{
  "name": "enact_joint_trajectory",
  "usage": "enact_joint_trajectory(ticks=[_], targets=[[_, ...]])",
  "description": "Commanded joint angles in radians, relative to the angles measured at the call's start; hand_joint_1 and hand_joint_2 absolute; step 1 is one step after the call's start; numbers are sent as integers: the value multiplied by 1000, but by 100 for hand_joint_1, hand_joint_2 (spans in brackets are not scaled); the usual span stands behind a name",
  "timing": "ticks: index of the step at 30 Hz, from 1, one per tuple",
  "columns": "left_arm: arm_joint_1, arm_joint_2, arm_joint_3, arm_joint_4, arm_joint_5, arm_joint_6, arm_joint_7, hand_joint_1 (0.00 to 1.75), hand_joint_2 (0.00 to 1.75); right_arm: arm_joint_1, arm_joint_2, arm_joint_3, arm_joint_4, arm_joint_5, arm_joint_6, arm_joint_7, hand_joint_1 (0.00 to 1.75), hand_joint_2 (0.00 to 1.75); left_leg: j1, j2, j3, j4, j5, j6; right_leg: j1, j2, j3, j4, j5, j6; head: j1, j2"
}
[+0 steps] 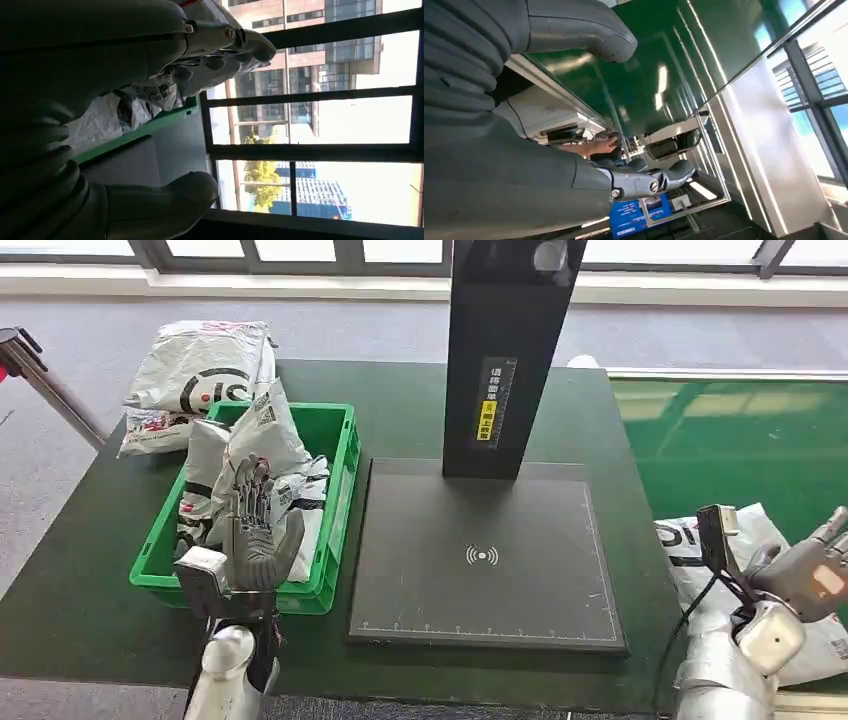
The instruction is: Moved the parcel from conveyor to table for the left to box.
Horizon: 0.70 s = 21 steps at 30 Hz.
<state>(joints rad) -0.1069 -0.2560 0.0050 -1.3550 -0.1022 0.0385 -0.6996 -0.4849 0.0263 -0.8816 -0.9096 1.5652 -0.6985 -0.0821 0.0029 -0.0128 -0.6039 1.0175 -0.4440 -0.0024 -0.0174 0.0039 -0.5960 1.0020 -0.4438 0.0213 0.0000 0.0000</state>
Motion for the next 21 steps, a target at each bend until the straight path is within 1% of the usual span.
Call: enact_joint_trajectory(ticks=[1,2,3,4,5,7,8,9,13,16,18,19,20,21], targets=[[0,56,-23,5,4,-12,1,0,175,-60,-115,110,418,-23,0,176,0,175,1,5,4,-2,-1,0,1,4,3,-3,1,-1,0,0],[-1,53,-20,7,0,-13,1,0,175,-45,-138,96,435,-46,0,142,0,175,1,5,5,-2,-1,0,1,4,4,-4,1,-1,0,0],[-4,54,-20,10,0,-13,1,0,175,-64,-124,105,450,-17,0,182,0,175,1,6,5,-3,-1,0,1,4,4,-4,1,-1,0,0],[-9,60,-32,16,8,-3,1,0,175,-64,-117,70,456,6,0,171,0,175,1,2,5,-3,0,0,1,1,6,-4,1,-1,0,0],[-9,60,-28,17,6,-4,1,0,175,-72,-128,92,492,6,0,198,0,175,0,2,2,-1,0,0,0,2,2,-1,1,-1,0,0],[-9,56,-19,16,1,-12,1,0,175,-82,-144,125,554,6,0,238,0,175,0,4,4,-2,0,-1,1,3,3,-3,1,-2,0,0],[-11,56,-18,17,0,-12,1,0,175,-89,-153,144,592,6,0,260,0,175,1,2,2,-1,0,0,1,2,2,-2,1,-1,0,0],[-11,56,-18,17,0,-12,1,0,175,-89,-153,144,592,6,0,260,0,175,1,4,3,-2,-1,-1,1,3,3,-2,1,-2,0,0],[-14,57,-16,20,-3,-13,1,0,175,-103,-167,182,660,6,11,305,0,175,0,2,3,-1,0,0,1,1,3,-2,1,-2,0,0],[-15,59,-16,21,-3,-13,1,0,175,-104,-169,192,668,6,20,315,0,175,0,2,2,-1,0,0,1,2,2,-1,1,-1,0,0],[-18,58,-15,25,-5,-10,1,0,175,-106,-171,219,676,6,49,350,0,175,0,2,2,-1,0,0,0,2,2,-1,0,-1,0,0],[-22,58,-12,29,-5,-12,1,0,175,-109,-178,258,688,6,110,391,0,175,0,1,2,-1,0,0,0,1,1,-1,0,-1,0,0],[-24,58,-10,31,-6,-14,1,0,175,-110,-179,266,687,6,123,398,10,175,0,3,3,-2,0,0,0,2,2,-2,1,-1,0,0],[-26,58,-9,34,-5,-15,1,0,175,-108,-178,271,684,6,127,411,175,175,0,2,2,-1,0,0,0,1,1,-1,0,-1,0,0]])
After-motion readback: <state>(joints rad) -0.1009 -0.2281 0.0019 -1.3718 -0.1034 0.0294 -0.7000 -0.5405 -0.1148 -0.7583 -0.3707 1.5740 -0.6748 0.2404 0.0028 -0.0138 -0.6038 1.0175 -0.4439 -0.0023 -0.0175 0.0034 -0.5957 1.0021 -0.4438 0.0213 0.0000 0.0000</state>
